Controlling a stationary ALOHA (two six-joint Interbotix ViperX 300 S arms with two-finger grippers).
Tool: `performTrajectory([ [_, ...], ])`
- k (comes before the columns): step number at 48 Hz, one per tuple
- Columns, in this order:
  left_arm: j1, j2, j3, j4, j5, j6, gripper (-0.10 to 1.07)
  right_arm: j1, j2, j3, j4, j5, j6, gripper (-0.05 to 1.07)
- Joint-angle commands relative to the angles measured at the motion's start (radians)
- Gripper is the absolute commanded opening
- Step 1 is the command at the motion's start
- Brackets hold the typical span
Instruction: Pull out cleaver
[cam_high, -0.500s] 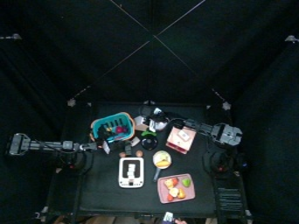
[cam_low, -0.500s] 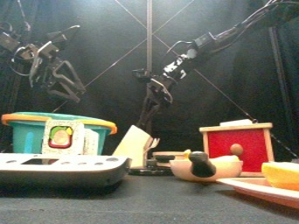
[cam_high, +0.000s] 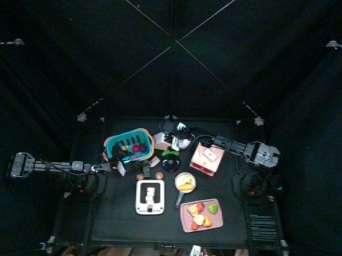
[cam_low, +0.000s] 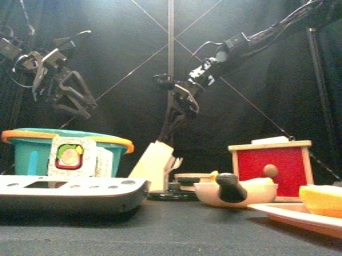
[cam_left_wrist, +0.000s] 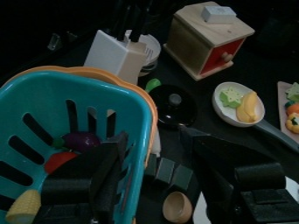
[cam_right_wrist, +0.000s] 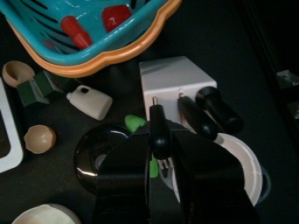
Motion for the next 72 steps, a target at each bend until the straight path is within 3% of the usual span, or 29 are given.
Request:
performTrajectory([
  [1, 0.003, 0.0, -0.012, 0.003, -0.002, 0.0, 0.88, 0.003, -0.063, -0.009, 0.003, -0.003, -0.003, 0.43],
  [50, 0.002, 0.0, -0.011, 0.003, -0.002, 0.002, 0.88, 0.04, -0.351, 0.175, -0.035, -0.031, 0.002, 0.43],
  [72, 0.003, 0.0, -0.011, 0.003, 0.002, 0.002, 0.88, 0.06, -0.437, 0.304, -0.02, -0.175, 0.002, 0.43],
])
